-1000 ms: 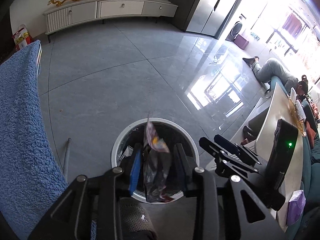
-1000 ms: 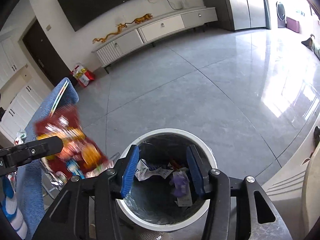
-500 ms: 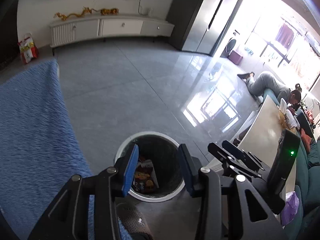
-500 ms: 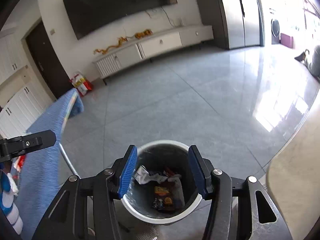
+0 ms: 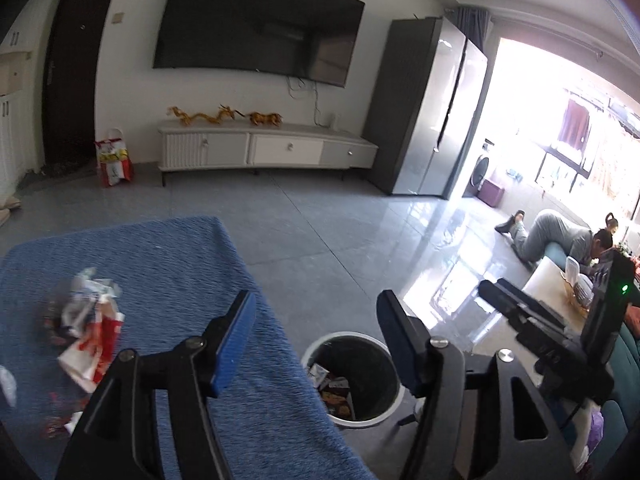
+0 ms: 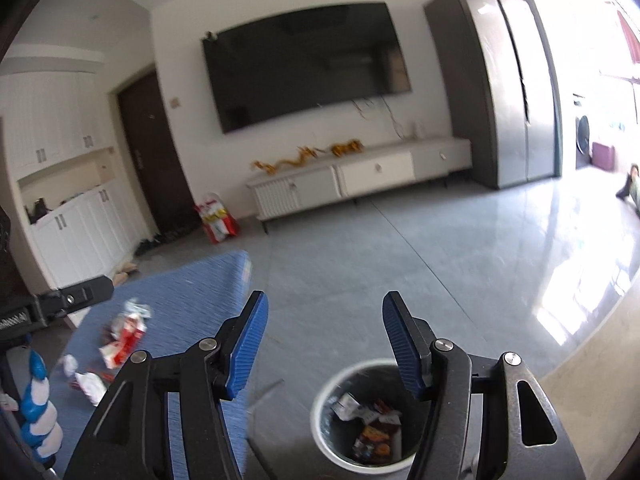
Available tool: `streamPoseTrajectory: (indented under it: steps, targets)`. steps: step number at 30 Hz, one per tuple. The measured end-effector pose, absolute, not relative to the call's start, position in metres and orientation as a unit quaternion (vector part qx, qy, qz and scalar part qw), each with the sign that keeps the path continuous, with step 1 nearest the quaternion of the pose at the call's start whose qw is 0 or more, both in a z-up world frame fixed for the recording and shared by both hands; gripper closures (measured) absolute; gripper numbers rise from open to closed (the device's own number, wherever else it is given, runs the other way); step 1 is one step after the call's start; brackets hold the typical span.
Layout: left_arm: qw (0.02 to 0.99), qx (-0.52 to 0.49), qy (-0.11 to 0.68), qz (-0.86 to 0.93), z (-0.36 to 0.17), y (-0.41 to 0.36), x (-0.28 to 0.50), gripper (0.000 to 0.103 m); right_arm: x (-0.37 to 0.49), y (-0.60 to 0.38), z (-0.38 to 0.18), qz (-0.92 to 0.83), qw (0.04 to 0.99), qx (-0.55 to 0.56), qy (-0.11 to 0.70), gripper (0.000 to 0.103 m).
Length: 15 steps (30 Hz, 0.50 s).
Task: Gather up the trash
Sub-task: 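Move both grippers back to the trash on the rug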
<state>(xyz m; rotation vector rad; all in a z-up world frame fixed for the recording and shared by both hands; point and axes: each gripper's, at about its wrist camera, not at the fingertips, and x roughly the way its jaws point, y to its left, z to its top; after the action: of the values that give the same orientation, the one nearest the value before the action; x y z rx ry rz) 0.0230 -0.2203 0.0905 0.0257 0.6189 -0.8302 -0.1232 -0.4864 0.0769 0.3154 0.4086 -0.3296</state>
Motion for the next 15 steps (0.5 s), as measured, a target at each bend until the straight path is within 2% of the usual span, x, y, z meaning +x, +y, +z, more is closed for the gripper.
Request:
streamPoseTrajectory:
  steps: [8, 15]
  targets:
    - [0.905, -0.005, 0.263, -0.334, 0.103, -0.116, 0.028, 0.042, -0.117, -0.433, 0.124, -0.103, 0.974, 0.108, 0.168, 0.039]
    - [0.930, -0.019, 0.251, -0.267, 0.099, -0.025, 0.044, 0.042, -0.099, -0.392, 0.138, -0.053, 0.981, 0.078, 0.170, 0.038]
